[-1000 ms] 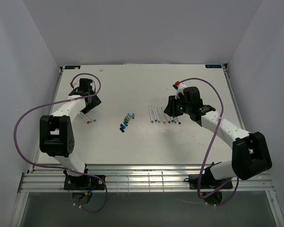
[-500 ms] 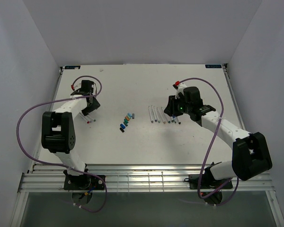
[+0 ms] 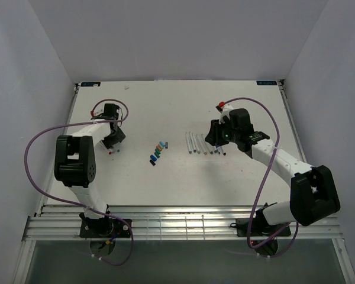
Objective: Open the pen caps
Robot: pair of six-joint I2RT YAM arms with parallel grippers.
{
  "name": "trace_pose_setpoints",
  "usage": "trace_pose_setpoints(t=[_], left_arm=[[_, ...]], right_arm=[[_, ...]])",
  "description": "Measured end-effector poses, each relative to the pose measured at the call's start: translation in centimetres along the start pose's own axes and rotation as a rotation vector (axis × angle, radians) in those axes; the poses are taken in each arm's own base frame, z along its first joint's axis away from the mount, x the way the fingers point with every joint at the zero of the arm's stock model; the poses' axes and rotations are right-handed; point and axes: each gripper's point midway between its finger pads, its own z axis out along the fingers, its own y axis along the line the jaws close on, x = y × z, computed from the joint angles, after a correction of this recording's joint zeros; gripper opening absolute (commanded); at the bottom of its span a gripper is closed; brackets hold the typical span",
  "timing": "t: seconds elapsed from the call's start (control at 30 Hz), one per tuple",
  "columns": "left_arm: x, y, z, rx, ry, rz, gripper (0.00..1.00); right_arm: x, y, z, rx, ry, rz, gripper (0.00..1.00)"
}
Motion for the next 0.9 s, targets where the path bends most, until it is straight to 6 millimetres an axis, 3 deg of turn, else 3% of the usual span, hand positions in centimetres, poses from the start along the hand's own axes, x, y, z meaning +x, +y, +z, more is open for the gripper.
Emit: trace_pose_setpoints(t=[0.17,0.37,0.7,0.9], left_arm=[[1.2,0.5,0.9,-0.023,0.03,0.006,0.53],[1.0,0.2,1.0,-0.015,0.023,-0.002,0.43],[0.7,-0.8,1.1,0.036,0.028,-0.011,0.0],[0.7,-2.9,0.3,0.13,0.05,-0.009,0.0]], right_arm=[[0.5,-0.1,0.1,0.002,0.008,0.001,0.41],[0.6,-0.2,0.1,0.002,0.011,-0.001,0.41],[0.6,-0.2,0.1,0.003,0.011,-0.001,0.41],[0.5,0.0,-0.2,0.0,0.006,0.002,0.41]])
